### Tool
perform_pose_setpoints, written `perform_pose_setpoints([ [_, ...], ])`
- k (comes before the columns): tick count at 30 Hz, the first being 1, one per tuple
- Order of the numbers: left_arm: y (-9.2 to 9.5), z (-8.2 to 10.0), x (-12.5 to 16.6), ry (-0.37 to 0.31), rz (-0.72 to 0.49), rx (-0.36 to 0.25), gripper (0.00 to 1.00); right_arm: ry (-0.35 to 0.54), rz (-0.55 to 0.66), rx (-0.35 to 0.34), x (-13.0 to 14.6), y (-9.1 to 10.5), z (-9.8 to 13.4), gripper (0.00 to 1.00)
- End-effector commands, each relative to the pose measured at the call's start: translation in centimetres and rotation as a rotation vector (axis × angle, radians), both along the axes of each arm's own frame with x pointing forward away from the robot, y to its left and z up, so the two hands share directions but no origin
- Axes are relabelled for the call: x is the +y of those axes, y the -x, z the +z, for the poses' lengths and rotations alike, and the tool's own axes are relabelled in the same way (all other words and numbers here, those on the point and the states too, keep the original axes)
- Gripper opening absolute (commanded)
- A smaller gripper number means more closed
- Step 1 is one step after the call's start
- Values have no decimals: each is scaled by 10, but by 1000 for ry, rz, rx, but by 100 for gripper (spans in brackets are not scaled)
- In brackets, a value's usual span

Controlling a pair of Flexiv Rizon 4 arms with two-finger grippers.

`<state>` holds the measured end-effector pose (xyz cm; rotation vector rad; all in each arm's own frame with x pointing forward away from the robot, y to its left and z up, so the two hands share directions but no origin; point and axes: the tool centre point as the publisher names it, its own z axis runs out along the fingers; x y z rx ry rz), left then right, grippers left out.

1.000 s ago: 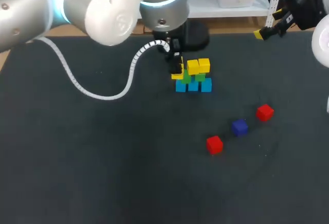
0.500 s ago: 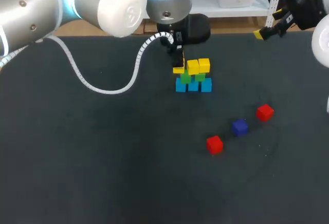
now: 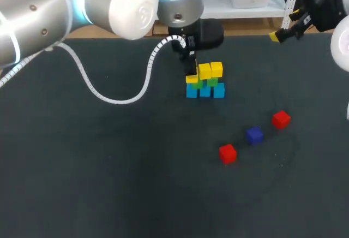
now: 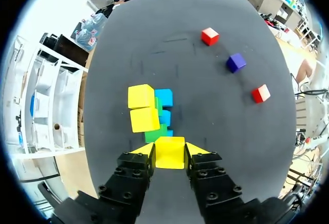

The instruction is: Place the blue cubes, place green cubes on the blue cubes, place the yellow cubes on the green cubes, then place the red cubes on the yellow cubes, and place purple cube on the red cubes.

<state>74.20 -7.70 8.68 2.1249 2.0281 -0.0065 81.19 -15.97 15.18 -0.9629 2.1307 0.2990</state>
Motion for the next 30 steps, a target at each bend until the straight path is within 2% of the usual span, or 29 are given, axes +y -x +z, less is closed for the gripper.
perform_pose_setpoints([
  [1,-10,-1,-3,-11,3,2,0,-3,4,1,-1,-1,0,100],
  [11,-19,-5,-4,-35,10,-18,0,-3,4,1,-1,-1,0,100],
  [30,-29,-15,-4,-35,30,-6,0,-3,4,1,-1,-1,0,100],
])
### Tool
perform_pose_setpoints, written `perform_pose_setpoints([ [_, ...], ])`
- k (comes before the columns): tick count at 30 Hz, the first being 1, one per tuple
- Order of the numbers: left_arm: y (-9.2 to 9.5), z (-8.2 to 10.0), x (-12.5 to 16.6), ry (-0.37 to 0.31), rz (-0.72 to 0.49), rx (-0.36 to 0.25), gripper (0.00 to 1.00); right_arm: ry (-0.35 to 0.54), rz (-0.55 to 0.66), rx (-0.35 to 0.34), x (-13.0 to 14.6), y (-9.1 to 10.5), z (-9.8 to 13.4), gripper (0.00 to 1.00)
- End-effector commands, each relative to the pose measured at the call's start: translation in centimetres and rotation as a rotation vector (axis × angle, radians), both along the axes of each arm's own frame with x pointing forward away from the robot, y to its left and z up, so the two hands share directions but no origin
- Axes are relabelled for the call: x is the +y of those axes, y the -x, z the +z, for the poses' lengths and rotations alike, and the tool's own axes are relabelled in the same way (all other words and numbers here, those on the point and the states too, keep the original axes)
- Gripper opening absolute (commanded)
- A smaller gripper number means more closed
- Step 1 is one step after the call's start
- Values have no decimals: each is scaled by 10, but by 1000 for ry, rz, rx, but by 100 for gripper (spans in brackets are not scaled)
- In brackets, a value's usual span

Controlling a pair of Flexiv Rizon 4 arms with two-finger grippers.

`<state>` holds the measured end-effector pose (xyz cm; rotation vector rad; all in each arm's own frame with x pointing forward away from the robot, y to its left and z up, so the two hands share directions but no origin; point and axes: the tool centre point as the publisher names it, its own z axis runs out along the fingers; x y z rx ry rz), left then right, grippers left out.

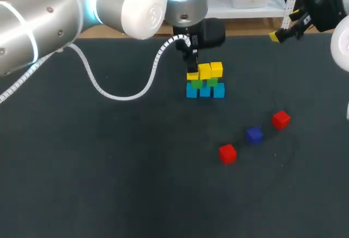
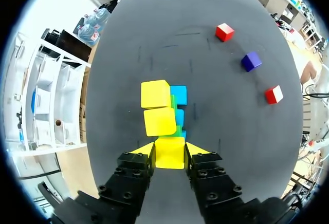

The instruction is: Place the blue cubes, place green cubes on the blue cubes, place the yellow cubes on the green cubes, then place the red cubes on the yellow cubes, and place purple cube on the red cubes.

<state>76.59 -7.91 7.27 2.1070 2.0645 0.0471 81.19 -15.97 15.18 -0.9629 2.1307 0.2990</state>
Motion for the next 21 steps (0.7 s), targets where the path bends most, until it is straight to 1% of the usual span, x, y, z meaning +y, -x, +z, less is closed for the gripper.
perform_pose_setpoints([
  [1,-5,-1,-1,-3,2,9,0,-3,4,1,-1,-1,0,100],
  [21,-8,-5,-3,11,10,29,0,-3,4,1,-1,-1,0,100],
])
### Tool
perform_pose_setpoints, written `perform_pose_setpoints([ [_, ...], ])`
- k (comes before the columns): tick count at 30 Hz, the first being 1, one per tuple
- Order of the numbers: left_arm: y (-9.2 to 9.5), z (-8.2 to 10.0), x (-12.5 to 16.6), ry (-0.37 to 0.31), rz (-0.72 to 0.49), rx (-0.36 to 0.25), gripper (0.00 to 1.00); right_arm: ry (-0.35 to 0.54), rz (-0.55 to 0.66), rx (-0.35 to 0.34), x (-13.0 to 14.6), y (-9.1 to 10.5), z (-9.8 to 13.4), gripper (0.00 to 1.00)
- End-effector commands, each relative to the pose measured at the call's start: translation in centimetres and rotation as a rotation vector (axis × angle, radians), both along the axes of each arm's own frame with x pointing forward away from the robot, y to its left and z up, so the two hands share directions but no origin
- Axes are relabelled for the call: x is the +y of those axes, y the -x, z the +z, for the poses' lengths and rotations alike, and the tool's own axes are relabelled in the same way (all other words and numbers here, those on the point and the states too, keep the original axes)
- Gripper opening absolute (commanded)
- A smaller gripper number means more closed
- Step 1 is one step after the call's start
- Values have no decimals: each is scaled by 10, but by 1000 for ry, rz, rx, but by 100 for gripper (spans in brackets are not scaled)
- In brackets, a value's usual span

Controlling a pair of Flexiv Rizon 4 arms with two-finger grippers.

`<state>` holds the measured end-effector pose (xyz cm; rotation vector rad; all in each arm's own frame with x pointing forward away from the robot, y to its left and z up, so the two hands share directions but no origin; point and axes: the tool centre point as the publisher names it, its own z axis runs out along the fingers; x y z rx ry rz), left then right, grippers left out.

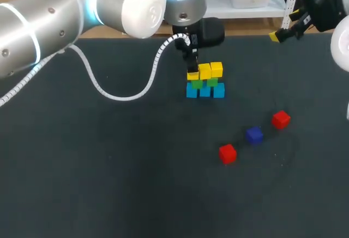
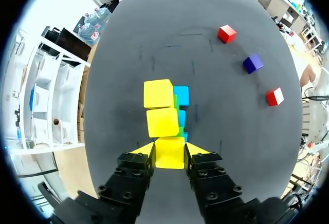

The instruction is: Place the blue cubes, place green cubes on the blue cubes, place the yellow cubes on the green cubes, then place the red cubes on the yellow cubes, and place purple cube on the red cubes.

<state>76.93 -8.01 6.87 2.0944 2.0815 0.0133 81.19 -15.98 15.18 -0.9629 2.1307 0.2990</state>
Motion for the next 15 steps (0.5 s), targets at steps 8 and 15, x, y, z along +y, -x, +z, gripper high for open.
perform_pose_setpoints([
  [8,-5,-3,-4,-4,1,10,0,-3,4,1,-1,-1,0,100],
  [15,-3,-4,-4,-1,-2,14,2,-3,4,1,-1,-1,0,100],
])
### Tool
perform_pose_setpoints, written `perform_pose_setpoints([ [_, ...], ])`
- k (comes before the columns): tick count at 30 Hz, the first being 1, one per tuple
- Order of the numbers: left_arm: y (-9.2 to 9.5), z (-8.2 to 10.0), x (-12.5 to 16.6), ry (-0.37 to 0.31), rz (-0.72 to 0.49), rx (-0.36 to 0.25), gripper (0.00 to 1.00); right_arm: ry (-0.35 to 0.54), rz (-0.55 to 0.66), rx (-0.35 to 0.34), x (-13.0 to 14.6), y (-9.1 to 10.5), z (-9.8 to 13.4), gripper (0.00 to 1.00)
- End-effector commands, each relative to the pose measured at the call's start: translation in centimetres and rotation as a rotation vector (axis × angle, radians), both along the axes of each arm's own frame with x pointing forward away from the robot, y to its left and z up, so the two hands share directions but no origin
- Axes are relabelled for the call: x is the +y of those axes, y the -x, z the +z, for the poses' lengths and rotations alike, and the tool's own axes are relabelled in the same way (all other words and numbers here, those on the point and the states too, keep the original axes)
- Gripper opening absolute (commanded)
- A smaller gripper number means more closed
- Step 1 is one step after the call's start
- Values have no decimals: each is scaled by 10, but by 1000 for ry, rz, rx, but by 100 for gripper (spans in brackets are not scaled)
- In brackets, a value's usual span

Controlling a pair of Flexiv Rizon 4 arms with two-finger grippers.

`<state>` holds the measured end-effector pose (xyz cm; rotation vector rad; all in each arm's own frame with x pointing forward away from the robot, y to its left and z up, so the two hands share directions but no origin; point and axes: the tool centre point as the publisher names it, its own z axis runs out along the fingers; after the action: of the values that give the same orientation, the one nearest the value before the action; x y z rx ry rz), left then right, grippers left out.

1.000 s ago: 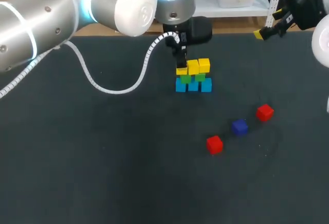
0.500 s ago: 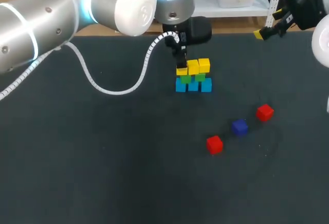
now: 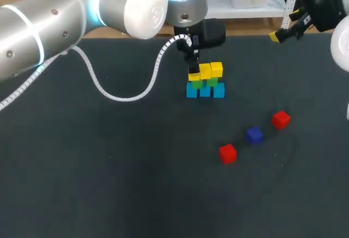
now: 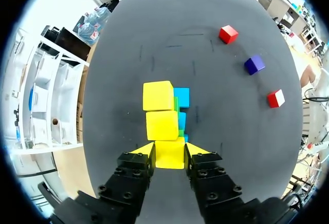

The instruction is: Place the blue cubes, place green cubes on the blue cubes, place the yellow cubes on the green cubes, then place the red cubes on the yellow cubes, and place purple cube on the red cubes.

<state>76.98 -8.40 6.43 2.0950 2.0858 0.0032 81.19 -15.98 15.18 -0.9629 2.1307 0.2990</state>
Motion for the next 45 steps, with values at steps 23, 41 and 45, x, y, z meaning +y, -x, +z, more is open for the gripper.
perform_pose_setpoints([
  [23,-8,4,3,-10,12,-2,17,-3,4,1,-1,-1,0,100],
  [41,-6,0,0,-16,5,10,33,-3,4,1,-1,-1,0,100],
  [45,-6,0,0,-14,8,12,34,-3,4,1,-1,-1,0,100],
])
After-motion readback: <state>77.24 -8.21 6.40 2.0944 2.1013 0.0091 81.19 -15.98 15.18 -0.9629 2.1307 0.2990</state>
